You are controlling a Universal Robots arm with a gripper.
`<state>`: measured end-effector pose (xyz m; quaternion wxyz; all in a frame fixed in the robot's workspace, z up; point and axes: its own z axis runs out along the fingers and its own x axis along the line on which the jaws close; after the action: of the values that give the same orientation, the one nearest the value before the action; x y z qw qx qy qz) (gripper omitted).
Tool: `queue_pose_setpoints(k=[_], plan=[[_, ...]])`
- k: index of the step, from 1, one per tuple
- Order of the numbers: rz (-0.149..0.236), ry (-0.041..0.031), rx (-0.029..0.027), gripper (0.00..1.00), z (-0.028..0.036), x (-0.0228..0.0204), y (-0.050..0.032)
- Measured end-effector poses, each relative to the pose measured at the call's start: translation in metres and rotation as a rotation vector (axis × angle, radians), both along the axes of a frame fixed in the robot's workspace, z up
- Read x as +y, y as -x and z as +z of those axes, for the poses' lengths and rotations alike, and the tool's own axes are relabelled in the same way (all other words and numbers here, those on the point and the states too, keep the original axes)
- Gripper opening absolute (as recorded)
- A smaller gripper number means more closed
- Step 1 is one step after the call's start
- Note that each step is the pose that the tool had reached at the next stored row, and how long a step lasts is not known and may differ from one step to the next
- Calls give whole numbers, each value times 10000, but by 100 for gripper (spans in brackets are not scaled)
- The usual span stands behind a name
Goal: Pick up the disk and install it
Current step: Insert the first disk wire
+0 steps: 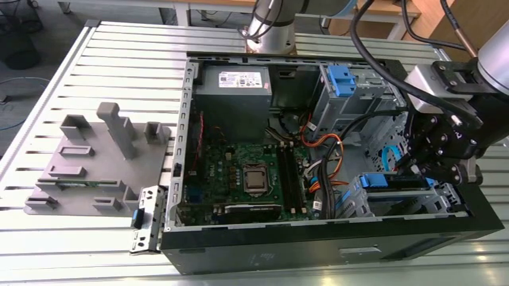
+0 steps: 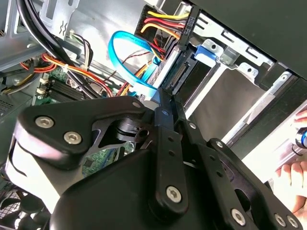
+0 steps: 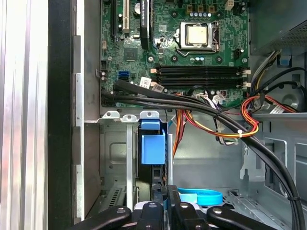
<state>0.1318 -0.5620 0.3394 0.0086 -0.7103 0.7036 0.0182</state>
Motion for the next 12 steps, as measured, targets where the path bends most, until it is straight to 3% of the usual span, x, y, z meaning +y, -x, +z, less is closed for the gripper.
queue_pose_setpoints(k=[12], plan=[[24, 2, 0, 16, -10, -15, 0]])
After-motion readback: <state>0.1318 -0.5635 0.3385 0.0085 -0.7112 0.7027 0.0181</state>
